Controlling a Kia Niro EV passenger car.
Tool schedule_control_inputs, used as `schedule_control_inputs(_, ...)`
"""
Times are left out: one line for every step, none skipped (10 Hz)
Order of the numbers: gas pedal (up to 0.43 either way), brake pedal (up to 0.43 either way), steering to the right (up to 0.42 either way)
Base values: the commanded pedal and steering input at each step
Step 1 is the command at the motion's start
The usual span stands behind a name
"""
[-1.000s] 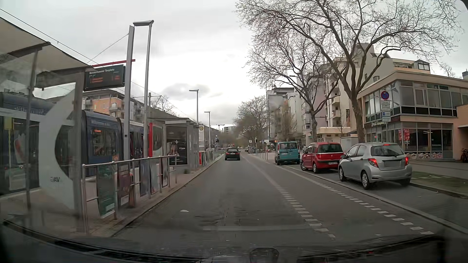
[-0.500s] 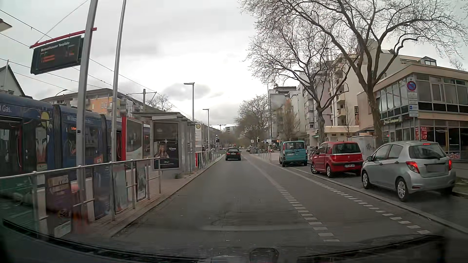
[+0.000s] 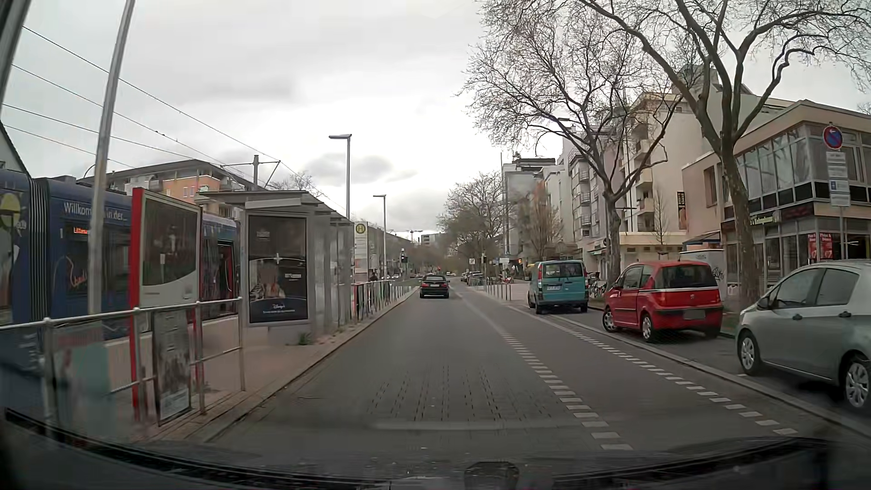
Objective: Follow the waypoints while adhering to traffic rules and regulations
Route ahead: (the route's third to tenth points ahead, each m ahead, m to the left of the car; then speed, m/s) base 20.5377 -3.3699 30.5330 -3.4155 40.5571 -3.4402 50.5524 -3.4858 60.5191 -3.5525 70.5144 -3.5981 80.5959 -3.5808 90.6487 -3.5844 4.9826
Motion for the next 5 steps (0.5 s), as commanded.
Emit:
schedule_control_inputs(0.098, 0.000, -0.007)
schedule_control_inputs(0.098, 0.000, -0.007)
schedule_control_inputs(0.098, 0.000, -0.007)
schedule_control_inputs(0.098, 0.000, -0.007)
schedule_control_inputs(0.098, 0.000, -0.007)
